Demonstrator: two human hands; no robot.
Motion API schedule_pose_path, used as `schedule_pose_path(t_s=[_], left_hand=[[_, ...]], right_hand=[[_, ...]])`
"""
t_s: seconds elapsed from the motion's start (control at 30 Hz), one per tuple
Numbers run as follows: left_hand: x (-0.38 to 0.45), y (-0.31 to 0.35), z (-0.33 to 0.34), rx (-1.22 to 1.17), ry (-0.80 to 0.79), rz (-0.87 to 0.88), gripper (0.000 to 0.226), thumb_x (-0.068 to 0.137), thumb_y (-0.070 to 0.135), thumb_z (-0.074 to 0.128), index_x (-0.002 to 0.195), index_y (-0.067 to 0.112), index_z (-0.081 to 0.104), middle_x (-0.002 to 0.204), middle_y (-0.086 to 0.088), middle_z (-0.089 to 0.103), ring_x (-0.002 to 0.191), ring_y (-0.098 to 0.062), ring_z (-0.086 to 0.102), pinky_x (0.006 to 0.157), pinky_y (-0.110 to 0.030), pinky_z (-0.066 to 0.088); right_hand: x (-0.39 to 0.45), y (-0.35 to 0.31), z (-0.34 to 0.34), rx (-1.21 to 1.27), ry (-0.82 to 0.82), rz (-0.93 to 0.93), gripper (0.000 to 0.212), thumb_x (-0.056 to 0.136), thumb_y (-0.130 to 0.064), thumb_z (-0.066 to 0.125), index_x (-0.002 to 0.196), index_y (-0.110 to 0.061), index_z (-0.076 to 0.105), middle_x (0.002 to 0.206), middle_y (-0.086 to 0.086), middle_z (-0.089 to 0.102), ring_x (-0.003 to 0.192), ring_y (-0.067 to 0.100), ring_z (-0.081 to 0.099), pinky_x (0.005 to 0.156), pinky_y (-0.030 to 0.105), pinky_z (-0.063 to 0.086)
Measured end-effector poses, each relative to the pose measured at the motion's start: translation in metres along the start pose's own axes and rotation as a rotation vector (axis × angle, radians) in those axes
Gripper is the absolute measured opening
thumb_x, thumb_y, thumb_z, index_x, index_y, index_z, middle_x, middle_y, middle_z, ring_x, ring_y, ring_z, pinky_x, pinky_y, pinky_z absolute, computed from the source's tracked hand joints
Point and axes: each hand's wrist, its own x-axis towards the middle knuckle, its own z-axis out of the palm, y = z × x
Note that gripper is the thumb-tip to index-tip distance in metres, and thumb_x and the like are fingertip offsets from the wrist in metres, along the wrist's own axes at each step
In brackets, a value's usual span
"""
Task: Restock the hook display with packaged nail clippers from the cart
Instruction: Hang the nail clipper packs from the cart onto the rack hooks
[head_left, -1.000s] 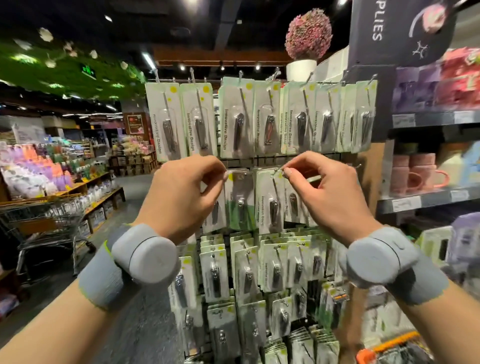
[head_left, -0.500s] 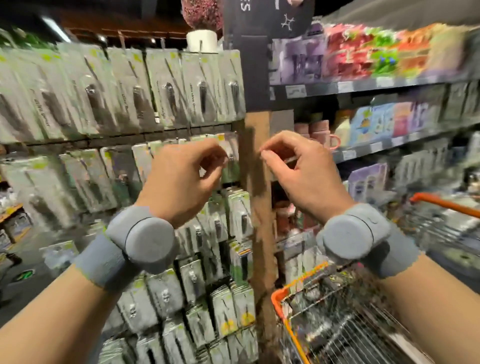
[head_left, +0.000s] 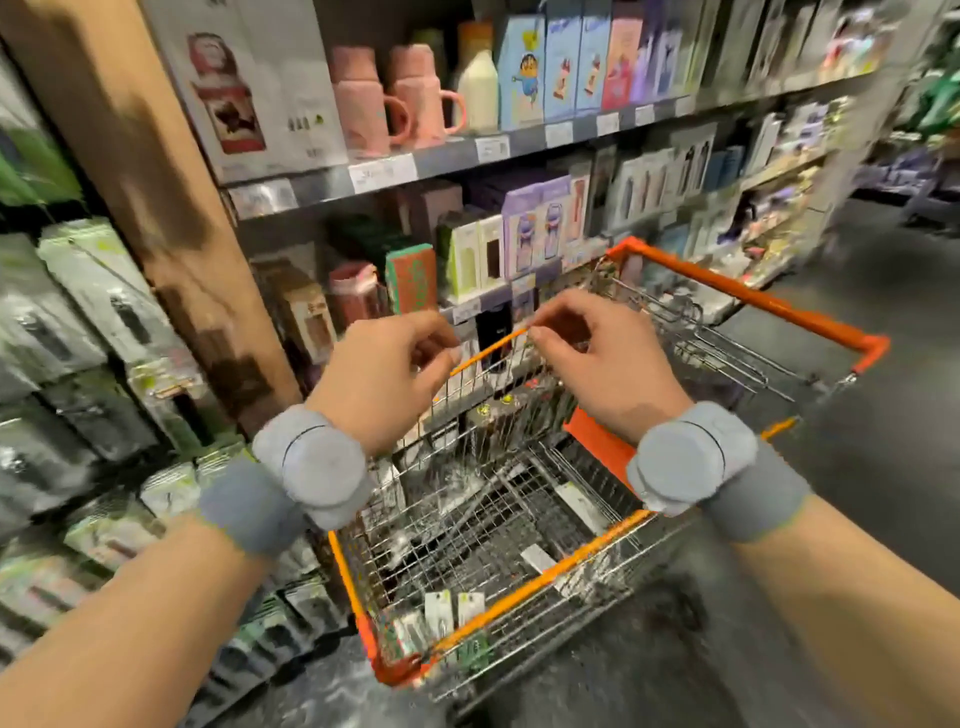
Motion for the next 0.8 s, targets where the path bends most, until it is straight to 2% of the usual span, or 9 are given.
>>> schedule_pose_path(t_s=[0.1,0.17,0.27,0.4,0.47,0.57,0.67,0.73,0.8], left_hand=[[0.016,-0.005,0.054,-0.08,-0.133,-0.113,0.008,0.088,0.02,0.064,0.093,0.016,0.067,0.077,0.007,0.063,0.077,-0.013,0.063,0.08,-0.026,0.049],[0.027,-0.015,0.088,-0.097,-0.206,-0.191,0.01,0.088,0.023,0.063,0.096,0.018,0.067,0.084,0.007,0.065,0.083,-0.012,0.062,0.081,-0.023,0.046],[0.049,-0.043,0.155,-0.123,-0.325,-0.334,0.013,0.089,0.025,0.062,0.1,0.018,0.065,0.091,0.003,0.064,0.091,-0.015,0.06,0.085,-0.026,0.045],[0.064,-0.078,0.219,-0.15,-0.464,-0.535,0.018,0.088,0.029,0.063,0.103,0.019,0.064,0.105,0.001,0.066,0.097,-0.022,0.063,0.09,-0.037,0.05],[0.081,-0.102,0.263,-0.131,-0.546,-0.63,0.02,0.088,0.031,0.063,0.104,0.019,0.065,0.107,0.001,0.067,0.1,-0.022,0.062,0.091,-0.035,0.051],[0.091,-0.125,0.313,-0.079,-0.707,-0.685,0.024,0.088,0.035,0.062,0.108,0.021,0.063,0.111,-0.001,0.065,0.1,-0.02,0.06,0.086,-0.026,0.048],[0.093,-0.153,0.376,-0.166,-0.82,-0.813,0.022,0.087,0.026,0.066,0.106,0.02,0.058,0.105,-0.007,0.061,0.092,-0.019,0.055,0.086,-0.03,0.046],[0.084,-0.166,0.412,-0.23,-0.832,-0.849,0.017,0.086,0.017,0.067,0.095,0.017,0.052,0.099,-0.007,0.058,0.088,-0.017,0.049,0.083,-0.03,0.045],[0.071,-0.175,0.445,-0.208,-0.864,-0.854,0.017,0.085,0.016,0.067,0.094,0.015,0.054,0.097,-0.002,0.057,0.086,-0.015,0.047,0.083,-0.03,0.044]], right_hand=[[0.003,0.055,-0.006,-0.03,-0.034,0.086,0.005,0.091,-0.015,0.059,0.092,-0.017,0.064,0.076,-0.012,0.059,0.068,-0.001,0.052,0.061,0.002,0.036],[0.009,0.089,-0.005,-0.05,-0.08,0.153,0.003,0.092,-0.017,0.059,0.091,-0.018,0.062,0.073,-0.014,0.057,0.063,-0.002,0.05,0.057,0.002,0.036],[0.032,0.155,0.007,-0.102,-0.168,0.269,0.002,0.091,-0.018,0.06,0.091,-0.018,0.062,0.07,-0.013,0.055,0.063,0.001,0.049,0.056,0.006,0.036],[0.059,0.216,0.027,-0.171,-0.253,0.393,0.005,0.09,-0.015,0.059,0.092,-0.015,0.063,0.067,-0.011,0.05,0.068,0.01,0.049,0.066,0.018,0.033],[0.082,0.257,0.045,-0.201,-0.282,0.468,0.01,0.089,-0.012,0.057,0.094,-0.01,0.065,0.066,-0.008,0.051,0.074,0.017,0.053,0.065,0.02,0.033],[0.094,0.304,0.073,-0.27,-0.373,0.562,0.018,0.091,-0.014,0.053,0.101,-0.007,0.066,0.09,0.009,0.067,0.094,0.029,0.06,0.076,0.026,0.04],[0.104,0.359,0.106,-0.402,-0.518,0.633,0.029,0.094,-0.024,0.052,0.117,-0.008,0.06,0.115,0.017,0.064,0.108,0.034,0.059,0.083,0.033,0.044],[0.104,0.394,0.124,-0.451,-0.625,0.67,0.026,0.092,-0.02,0.054,0.114,-0.01,0.061,0.118,0.015,0.064,0.11,0.033,0.058,0.084,0.033,0.045],[0.1,0.432,0.144,-0.487,-0.754,0.665,0.015,0.089,-0.016,0.055,0.102,-0.017,0.062,0.112,0.013,0.064,0.109,0.031,0.058,0.077,0.027,0.045]])
